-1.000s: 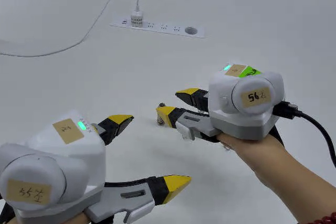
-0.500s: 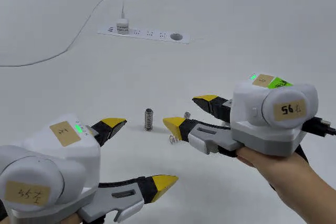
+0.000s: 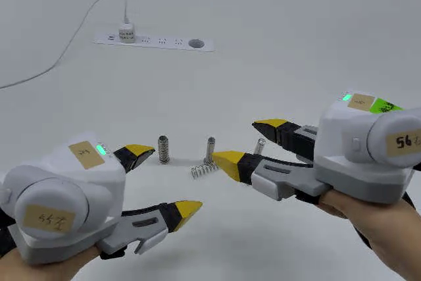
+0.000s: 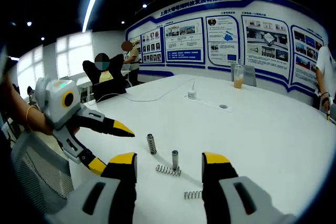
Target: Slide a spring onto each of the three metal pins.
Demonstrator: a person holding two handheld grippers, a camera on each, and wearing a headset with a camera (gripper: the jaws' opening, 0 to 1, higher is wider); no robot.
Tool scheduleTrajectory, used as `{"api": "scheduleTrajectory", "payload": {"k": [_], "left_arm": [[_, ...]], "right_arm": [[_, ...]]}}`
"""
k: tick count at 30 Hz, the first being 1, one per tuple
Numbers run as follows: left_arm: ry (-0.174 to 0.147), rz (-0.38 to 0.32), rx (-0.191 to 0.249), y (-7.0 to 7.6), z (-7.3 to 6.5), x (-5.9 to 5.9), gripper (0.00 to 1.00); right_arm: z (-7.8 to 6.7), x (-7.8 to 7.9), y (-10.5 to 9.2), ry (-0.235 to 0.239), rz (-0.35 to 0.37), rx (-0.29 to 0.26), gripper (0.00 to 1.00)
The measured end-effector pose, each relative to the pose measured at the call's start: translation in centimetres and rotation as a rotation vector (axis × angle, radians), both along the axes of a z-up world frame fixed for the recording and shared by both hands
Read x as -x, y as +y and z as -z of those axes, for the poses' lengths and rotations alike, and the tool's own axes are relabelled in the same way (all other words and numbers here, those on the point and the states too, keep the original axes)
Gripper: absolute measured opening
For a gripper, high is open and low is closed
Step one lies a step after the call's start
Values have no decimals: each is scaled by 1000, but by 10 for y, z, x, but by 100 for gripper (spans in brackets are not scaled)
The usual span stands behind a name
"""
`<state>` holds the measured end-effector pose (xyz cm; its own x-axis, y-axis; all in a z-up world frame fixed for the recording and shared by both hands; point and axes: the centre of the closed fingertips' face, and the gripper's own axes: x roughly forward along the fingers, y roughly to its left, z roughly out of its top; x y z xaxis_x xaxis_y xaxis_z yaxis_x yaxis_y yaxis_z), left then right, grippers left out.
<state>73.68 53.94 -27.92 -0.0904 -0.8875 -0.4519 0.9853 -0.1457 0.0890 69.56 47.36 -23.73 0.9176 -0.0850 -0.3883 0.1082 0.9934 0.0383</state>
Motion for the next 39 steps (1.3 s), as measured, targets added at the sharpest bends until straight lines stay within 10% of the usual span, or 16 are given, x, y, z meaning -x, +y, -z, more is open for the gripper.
{"api": "scheduleTrajectory", "payload": {"k": [16, 39], "left_arm": [[-60, 66, -54, -26, 21, -7, 38], [-32, 100, -147, -51, 60, -3, 19]], "right_arm": [[16, 30, 3, 15, -29, -19, 58], [33, 46, 2, 41, -1, -53, 57]]}}
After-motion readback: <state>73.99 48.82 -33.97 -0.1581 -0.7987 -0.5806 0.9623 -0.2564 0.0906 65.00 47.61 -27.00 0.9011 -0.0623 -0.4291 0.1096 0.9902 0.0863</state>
